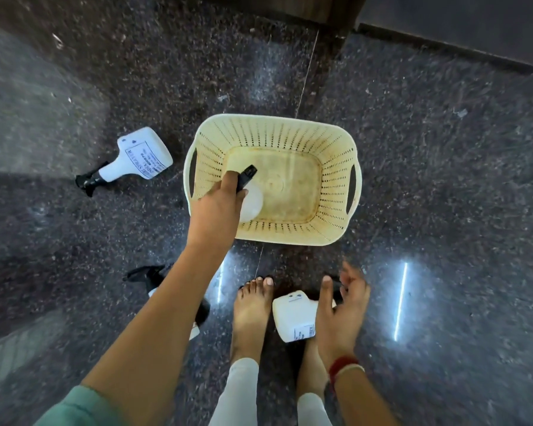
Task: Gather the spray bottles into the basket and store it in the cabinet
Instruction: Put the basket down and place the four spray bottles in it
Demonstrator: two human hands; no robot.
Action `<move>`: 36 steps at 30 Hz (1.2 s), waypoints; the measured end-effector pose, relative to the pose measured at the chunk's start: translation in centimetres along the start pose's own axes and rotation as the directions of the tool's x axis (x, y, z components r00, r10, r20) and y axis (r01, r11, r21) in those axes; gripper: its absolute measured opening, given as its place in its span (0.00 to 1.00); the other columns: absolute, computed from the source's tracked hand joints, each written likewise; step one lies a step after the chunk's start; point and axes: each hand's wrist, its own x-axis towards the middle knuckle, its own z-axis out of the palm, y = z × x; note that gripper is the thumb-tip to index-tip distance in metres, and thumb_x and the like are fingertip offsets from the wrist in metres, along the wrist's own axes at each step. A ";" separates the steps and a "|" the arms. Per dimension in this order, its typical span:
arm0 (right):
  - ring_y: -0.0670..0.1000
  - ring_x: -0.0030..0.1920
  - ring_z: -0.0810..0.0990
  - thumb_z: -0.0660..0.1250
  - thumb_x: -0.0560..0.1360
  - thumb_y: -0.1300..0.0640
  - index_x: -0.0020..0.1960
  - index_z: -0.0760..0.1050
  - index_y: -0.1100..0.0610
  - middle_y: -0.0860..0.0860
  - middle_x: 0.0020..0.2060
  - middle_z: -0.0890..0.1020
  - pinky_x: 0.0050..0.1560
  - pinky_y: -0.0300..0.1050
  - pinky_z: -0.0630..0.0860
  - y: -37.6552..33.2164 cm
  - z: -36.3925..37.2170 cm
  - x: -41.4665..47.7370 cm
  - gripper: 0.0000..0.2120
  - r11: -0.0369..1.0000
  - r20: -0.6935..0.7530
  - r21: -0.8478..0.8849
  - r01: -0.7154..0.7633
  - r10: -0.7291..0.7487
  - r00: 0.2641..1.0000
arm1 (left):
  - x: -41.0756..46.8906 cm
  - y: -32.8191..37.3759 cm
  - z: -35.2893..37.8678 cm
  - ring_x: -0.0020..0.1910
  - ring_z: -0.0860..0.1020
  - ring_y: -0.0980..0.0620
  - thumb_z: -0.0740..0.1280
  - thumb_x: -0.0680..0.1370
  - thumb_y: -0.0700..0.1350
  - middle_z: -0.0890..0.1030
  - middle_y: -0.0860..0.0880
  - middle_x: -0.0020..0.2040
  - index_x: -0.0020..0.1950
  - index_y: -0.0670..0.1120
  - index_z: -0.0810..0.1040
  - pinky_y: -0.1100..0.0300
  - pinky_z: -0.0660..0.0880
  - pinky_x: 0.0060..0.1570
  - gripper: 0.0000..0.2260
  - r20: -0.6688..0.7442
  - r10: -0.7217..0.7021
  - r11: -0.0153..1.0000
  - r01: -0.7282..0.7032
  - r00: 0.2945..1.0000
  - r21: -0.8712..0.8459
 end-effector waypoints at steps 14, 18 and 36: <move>0.64 0.63 0.71 0.73 0.69 0.56 0.71 0.61 0.61 0.64 0.67 0.67 0.61 0.55 0.71 5.9 -1.1 3.6 0.35 0.687 -0.011 -0.194 -0.700 0.712 0.702 | -0.4 -0.6 0.4 0.41 0.77 0.38 0.64 0.78 0.45 0.78 0.41 0.50 0.60 0.43 0.68 0.54 0.66 0.32 0.13 -0.032 -0.006 1.000 0.006 0.999 -0.008; 0.54 0.32 0.77 0.72 0.71 0.48 0.46 0.74 0.62 0.58 0.34 0.79 0.34 0.46 0.78 7.4 -0.6 3.4 0.18 0.359 0.242 -0.022 -0.933 0.907 0.343 | -0.6 -1.3 0.6 0.42 0.77 0.37 0.66 0.76 0.42 0.77 0.42 0.53 0.61 0.44 0.67 0.53 0.67 0.31 0.15 -0.054 -0.018 0.999 0.021 0.998 0.050; 0.63 0.51 0.80 0.70 0.72 0.56 0.59 0.68 0.63 0.63 0.53 0.80 0.55 0.57 0.76 4.0 1.9 2.8 0.20 0.796 0.172 -0.240 -0.555 0.598 0.783 | -1.3 -1.4 1.7 0.51 0.76 0.41 0.64 0.77 0.46 0.76 0.45 0.56 0.61 0.47 0.67 0.50 0.71 0.35 0.15 -0.135 -0.091 0.995 0.083 0.987 -0.060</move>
